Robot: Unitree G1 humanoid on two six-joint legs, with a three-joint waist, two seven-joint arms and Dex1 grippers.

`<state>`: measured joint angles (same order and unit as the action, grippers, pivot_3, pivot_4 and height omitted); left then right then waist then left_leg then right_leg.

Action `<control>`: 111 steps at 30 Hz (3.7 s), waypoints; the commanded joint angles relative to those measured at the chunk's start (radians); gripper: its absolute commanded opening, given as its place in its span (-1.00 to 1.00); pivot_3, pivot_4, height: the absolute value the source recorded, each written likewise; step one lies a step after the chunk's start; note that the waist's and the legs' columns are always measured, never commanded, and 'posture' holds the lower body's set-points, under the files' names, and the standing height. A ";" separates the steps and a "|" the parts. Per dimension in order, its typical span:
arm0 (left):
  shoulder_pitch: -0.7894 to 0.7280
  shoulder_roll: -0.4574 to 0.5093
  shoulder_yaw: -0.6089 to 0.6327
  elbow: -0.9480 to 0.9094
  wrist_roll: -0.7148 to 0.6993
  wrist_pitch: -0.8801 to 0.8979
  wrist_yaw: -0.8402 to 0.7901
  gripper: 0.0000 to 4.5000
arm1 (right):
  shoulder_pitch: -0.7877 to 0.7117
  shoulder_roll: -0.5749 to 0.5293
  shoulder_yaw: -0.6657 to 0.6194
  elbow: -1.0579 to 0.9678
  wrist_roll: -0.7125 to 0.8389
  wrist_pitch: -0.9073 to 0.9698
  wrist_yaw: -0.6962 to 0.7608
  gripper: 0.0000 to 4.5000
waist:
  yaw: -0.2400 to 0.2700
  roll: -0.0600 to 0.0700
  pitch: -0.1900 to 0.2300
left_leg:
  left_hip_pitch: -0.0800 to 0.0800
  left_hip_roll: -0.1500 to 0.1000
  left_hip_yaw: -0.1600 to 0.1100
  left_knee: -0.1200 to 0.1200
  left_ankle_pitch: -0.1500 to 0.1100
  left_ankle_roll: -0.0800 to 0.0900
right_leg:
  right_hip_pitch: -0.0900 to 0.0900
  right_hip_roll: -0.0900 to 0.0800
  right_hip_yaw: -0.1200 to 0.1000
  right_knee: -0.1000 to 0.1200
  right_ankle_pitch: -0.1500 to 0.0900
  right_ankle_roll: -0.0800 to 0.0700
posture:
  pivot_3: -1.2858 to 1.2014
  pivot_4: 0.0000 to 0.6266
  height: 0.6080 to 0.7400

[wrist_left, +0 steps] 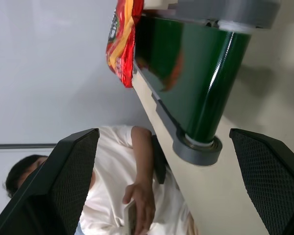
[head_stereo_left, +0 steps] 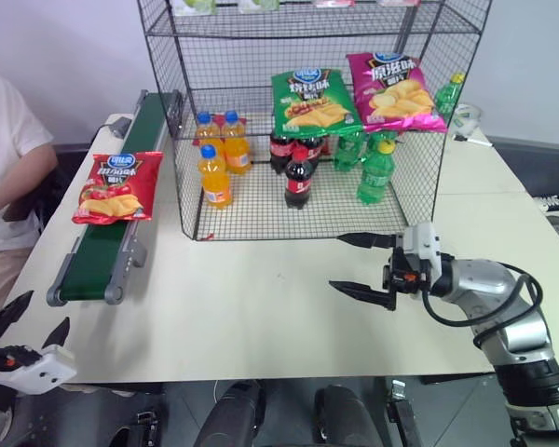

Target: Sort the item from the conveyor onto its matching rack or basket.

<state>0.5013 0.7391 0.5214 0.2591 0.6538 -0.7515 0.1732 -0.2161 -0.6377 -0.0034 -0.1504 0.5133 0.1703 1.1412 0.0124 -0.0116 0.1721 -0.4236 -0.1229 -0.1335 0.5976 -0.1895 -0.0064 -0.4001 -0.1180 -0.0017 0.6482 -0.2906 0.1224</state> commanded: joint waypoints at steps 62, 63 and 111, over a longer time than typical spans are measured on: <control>-0.077 0.067 -0.125 -0.102 -0.082 0.059 0.070 -0.98 | 0.015 0.013 0.026 -0.043 -0.017 0.000 0.025 1.00 | 0.000 -0.001 0.000 | 0.002 0.000 0.000 0.000 0.000 0.000 | 0.001 0.000 -0.001 0.001 0.001 0.001 | 0.03 -0.52 1.00; -0.078 0.067 -0.117 -0.113 -0.092 0.060 0.069 -0.98 | 0.015 0.013 0.026 -0.042 -0.019 -0.003 0.024 1.00 | 0.000 -0.001 0.000 | 0.002 0.000 0.000 0.000 0.000 0.000 | 0.001 0.000 -0.001 0.001 0.001 0.001 | 0.03 -0.52 1.00; -1.616 -0.235 -0.834 0.806 0.260 0.353 0.369 -0.98 | -0.070 0.206 -0.103 -0.016 -0.094 -0.143 -0.345 1.00 | -0.011 -0.003 0.001 | 0.004 -0.002 -0.001 0.002 0.006 -0.002 | 0.003 0.005 0.000 0.013 0.002 0.004 | 0.03 -0.52 1.00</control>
<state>-1.0722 0.5039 -0.3013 1.0224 0.9205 -0.4073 0.5035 -0.2791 -0.4227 -0.0965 -0.1323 0.4142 0.0415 0.8005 0.0010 -0.0145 0.1727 -0.4199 -0.1249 -0.1342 0.5995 -0.1836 -0.0087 -0.3974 -0.1128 -0.0021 0.6615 -0.2887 0.1260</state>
